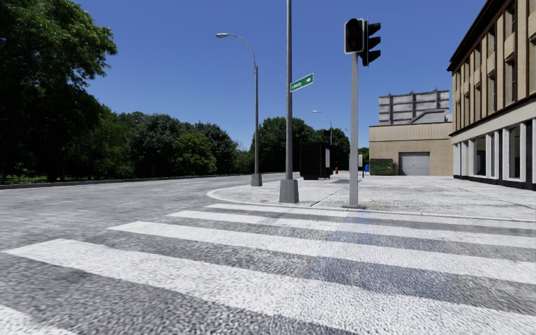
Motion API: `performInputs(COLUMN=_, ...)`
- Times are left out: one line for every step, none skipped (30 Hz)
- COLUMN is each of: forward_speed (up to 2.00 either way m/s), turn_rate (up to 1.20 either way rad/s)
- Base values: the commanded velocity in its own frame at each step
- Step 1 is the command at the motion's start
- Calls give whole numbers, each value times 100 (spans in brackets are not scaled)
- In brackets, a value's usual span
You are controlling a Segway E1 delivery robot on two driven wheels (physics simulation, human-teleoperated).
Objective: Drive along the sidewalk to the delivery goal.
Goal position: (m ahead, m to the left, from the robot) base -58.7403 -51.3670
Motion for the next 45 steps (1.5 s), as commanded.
performInputs(forward_speed=0, turn_rate=0)
performInputs(forward_speed=0, turn_rate=0)
performInputs(forward_speed=0, turn_rate=0)
performInputs(forward_speed=0, turn_rate=0)
performInputs(forward_speed=0, turn_rate=0)
performInputs(forward_speed=0, turn_rate=0)
performInputs(forward_speed=0, turn_rate=0)
performInputs(forward_speed=0, turn_rate=0)
performInputs(forward_speed=0, turn_rate=0)
performInputs(forward_speed=0, turn_rate=0)
performInputs(forward_speed=0, turn_rate=0)
performInputs(forward_speed=0, turn_rate=0)
performInputs(forward_speed=0, turn_rate=0)
performInputs(forward_speed=0, turn_rate=0)
performInputs(forward_speed=0, turn_rate=0)
performInputs(forward_speed=0, turn_rate=0)
performInputs(forward_speed=0, turn_rate=0)
performInputs(forward_speed=0, turn_rate=0)
performInputs(forward_speed=0, turn_rate=0)
performInputs(forward_speed=0, turn_rate=0)
performInputs(forward_speed=0, turn_rate=0)
performInputs(forward_speed=0, turn_rate=0)
performInputs(forward_speed=0, turn_rate=0)
performInputs(forward_speed=0, turn_rate=0)
performInputs(forward_speed=0, turn_rate=0)
performInputs(forward_speed=0, turn_rate=0)
performInputs(forward_speed=0, turn_rate=0)
performInputs(forward_speed=0, turn_rate=0)
performInputs(forward_speed=0, turn_rate=-2)
performInputs(forward_speed=0, turn_rate=-2)
performInputs(forward_speed=26, turn_rate=-17)
performInputs(forward_speed=51, turn_rate=-32)
performInputs(forward_speed=65, turn_rate=-38)
performInputs(forward_speed=69, turn_rate=-39)
performInputs(forward_speed=70, turn_rate=-40)
performInputs(forward_speed=70, turn_rate=-40)
performInputs(forward_speed=70, turn_rate=-40)
performInputs(forward_speed=70, turn_rate=-40)
performInputs(forward_speed=70, turn_rate=-40)
performInputs(forward_speed=70, turn_rate=-41)
performInputs(forward_speed=70, turn_rate=-46)
performInputs(forward_speed=70, turn_rate=-49)
performInputs(forward_speed=70, turn_rate=-49)
performInputs(forward_speed=70, turn_rate=-50)
performInputs(forward_speed=70, turn_rate=-50)
